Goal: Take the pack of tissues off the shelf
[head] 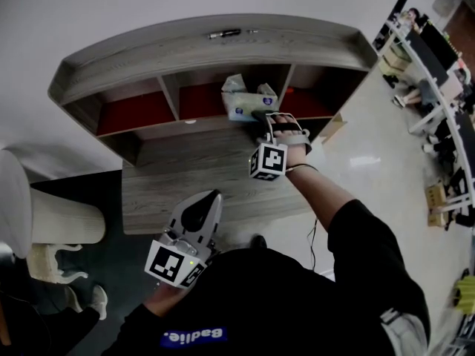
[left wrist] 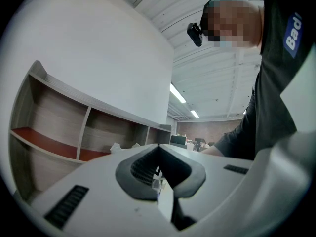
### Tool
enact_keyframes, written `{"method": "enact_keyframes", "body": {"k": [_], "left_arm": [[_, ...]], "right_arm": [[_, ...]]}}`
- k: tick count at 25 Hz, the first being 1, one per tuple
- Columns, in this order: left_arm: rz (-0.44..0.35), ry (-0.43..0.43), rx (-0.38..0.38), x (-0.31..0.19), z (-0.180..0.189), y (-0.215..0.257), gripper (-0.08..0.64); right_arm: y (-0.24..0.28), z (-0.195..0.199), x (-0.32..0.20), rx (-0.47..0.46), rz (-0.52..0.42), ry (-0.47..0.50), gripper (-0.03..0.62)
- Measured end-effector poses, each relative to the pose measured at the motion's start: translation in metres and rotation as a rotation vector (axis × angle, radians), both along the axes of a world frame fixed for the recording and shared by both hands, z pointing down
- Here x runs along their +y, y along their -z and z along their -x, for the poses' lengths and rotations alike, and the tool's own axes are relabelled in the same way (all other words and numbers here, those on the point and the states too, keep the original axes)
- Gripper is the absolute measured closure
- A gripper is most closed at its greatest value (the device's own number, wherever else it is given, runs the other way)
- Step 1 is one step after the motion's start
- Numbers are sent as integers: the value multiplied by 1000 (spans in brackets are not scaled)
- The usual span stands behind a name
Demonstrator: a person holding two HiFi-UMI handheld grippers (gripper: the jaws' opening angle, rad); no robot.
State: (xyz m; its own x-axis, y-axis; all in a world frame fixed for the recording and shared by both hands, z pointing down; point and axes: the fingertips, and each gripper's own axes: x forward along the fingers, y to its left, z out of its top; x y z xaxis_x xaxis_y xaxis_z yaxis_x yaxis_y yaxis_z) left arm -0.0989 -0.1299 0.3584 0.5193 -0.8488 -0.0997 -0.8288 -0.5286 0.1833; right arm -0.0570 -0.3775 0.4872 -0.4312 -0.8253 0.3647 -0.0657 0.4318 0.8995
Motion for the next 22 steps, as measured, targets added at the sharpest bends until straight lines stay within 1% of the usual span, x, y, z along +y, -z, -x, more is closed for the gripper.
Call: {"method": "enact_keyframes", "body": {"k": [3, 10, 22], "left_arm": [[0, -7, 3, 0, -3, -1, 558], [1, -27, 6, -1, -9, -2, 558], [-3, -50, 9, 0, -17, 0, 558]], "right_arm": [[7, -5, 9, -53, 22, 4, 534], [34, -13, 32, -221, 69, 19, 534], [88, -25, 97, -459, 125, 146, 535]]}}
